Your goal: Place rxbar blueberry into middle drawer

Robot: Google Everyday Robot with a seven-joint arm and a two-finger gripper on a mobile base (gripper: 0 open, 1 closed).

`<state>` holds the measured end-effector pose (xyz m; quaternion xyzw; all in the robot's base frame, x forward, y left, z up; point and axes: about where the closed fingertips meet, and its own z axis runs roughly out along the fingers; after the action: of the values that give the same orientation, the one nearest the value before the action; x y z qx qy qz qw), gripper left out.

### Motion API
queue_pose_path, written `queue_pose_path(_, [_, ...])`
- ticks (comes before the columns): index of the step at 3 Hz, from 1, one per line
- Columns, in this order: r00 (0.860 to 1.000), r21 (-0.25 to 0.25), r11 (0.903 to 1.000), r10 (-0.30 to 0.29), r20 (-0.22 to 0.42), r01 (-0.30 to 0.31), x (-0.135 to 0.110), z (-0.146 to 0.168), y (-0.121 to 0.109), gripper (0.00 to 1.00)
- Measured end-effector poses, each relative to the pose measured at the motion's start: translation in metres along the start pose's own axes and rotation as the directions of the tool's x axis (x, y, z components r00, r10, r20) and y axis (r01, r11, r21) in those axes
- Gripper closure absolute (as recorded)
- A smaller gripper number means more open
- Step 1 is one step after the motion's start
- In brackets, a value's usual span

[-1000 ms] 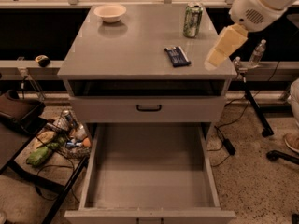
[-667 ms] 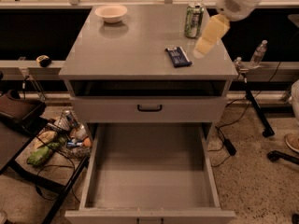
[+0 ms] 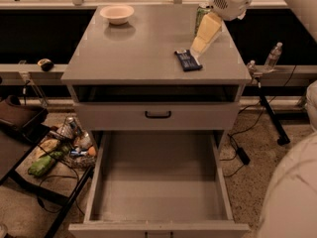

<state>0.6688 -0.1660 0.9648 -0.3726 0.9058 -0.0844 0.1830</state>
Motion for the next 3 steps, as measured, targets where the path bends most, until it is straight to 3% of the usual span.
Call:
queue_pose_path(1, [1.0,-0.012,0.9998,0.012,0.005,-0.012,-0.01,0.012,0.0,0.0])
queue_pose_path(2, [0.994,0.008,0.9946,0.104,-0.014,-0.104,-0.035,0.03,-0.01,0.0])
queue_pose_path(3, [0.973,0.043,0.9733,0.227,-0.042,-0.226,-0.054,0.039,-0.023,0.0])
